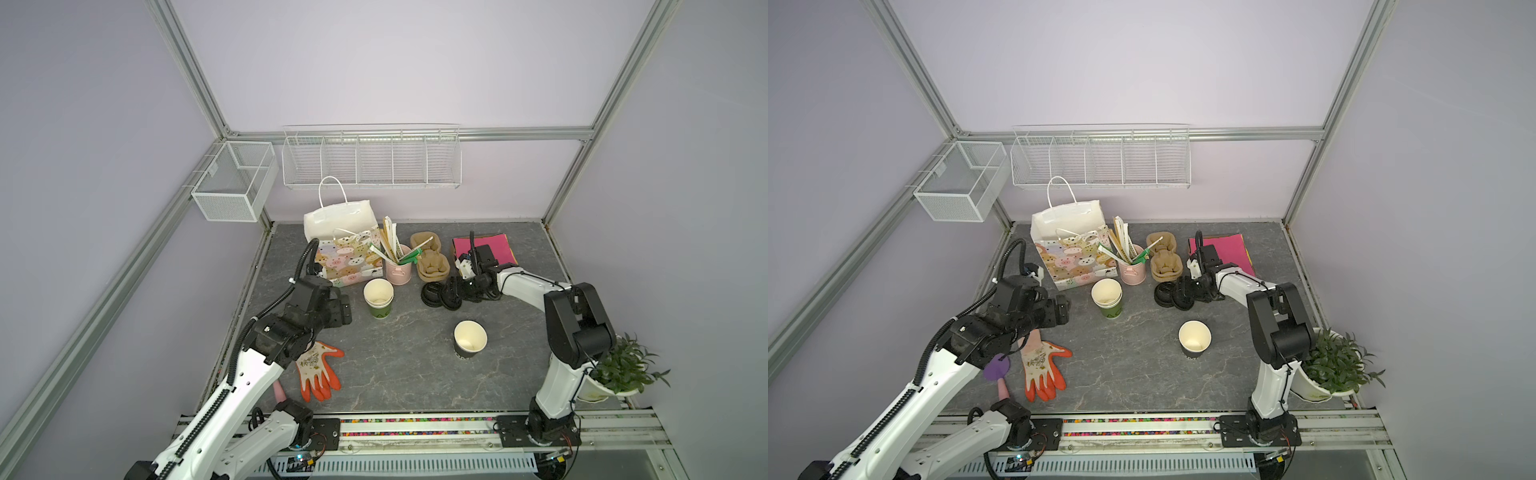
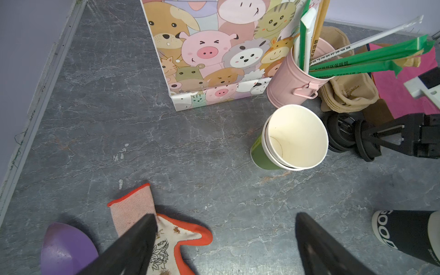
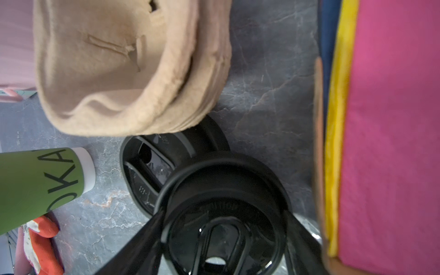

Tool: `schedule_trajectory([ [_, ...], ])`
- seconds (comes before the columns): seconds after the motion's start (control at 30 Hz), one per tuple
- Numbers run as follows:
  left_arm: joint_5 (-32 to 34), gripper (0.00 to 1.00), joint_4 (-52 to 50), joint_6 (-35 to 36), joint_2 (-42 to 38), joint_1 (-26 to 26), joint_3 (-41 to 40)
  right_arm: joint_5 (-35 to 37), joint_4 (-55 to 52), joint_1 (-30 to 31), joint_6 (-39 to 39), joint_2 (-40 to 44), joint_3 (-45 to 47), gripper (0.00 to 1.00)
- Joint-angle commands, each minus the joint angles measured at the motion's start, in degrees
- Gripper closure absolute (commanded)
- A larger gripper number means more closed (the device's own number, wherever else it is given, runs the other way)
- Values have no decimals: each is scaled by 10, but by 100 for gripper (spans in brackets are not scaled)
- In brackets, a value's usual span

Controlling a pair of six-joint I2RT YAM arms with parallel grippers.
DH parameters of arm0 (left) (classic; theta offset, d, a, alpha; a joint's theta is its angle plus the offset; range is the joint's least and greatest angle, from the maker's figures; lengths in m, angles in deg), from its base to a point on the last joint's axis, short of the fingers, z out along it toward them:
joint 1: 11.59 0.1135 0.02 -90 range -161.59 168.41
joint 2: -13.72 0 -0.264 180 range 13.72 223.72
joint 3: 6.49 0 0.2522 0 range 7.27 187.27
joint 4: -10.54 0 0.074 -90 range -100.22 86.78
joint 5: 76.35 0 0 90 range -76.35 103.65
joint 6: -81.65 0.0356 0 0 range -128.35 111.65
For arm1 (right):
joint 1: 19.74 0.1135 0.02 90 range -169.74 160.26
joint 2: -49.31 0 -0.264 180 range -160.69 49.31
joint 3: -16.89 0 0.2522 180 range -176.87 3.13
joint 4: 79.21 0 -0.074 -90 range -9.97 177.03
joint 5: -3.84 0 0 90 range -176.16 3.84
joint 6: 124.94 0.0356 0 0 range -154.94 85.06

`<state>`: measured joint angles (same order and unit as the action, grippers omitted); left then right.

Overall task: Pack a coffee takeout order
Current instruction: Pick up the lid from the lid.

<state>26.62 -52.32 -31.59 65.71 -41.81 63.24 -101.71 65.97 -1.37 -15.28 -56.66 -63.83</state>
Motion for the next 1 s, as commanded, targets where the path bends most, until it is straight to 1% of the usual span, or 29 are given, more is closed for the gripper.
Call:
schedule_trajectory([
  [0.0,-6,9,1,14,3,5,-5,37,-35,5,-3,-2,-1,29],
  [0.13,-8,9,0,14,5,6,-5,75,-54,15,-5,9,7,31],
  [0.27,-8,9,1,14,6,5,-5,83,-65,27,-7,34,10,31],
  [0.6,-8,9,0,13,5,8,-5,112,-129,57,-14,103,-35,31],
  [0.97,-9,9,0,14,4,9,-5,156,-257,82,-25,156,-98,31],
])
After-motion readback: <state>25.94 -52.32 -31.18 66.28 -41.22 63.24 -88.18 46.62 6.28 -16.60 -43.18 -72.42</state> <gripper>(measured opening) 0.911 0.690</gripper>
